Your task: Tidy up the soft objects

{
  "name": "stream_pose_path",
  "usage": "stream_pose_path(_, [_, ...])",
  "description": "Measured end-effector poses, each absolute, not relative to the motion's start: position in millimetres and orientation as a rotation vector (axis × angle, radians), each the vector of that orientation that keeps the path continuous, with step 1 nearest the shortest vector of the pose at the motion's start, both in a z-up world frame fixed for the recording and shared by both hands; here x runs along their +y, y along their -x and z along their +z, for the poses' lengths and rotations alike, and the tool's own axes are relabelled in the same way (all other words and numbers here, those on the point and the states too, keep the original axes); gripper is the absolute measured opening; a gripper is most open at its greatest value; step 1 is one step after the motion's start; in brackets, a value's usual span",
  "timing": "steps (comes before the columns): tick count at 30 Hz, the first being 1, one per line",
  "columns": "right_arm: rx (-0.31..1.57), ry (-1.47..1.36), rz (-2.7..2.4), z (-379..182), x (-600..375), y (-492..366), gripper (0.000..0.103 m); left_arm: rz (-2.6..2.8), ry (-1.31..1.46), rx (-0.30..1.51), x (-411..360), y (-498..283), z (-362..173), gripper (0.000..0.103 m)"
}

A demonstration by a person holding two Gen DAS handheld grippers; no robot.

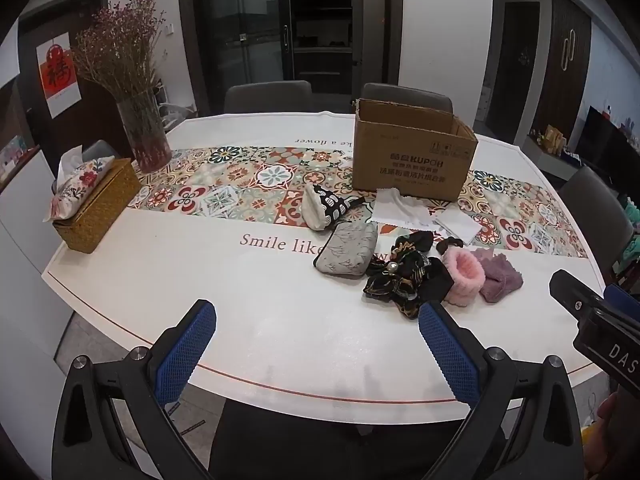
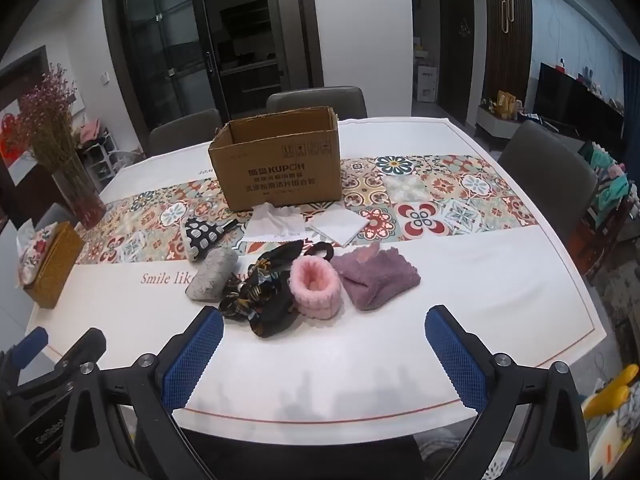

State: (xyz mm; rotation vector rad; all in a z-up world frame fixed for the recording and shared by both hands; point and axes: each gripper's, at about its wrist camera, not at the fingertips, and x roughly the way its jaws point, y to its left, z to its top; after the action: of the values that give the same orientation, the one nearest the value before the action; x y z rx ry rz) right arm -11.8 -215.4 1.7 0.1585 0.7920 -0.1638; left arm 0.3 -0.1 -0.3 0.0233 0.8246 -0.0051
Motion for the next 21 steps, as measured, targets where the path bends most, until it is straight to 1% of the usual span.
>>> stream_pose_path(21, [0.796, -0.165, -0.161, 1.9, -216.6, 11.3, 0.102, -0.008, -0.025, 0.822, -1.8, 1.7, -0.1, 0.103])
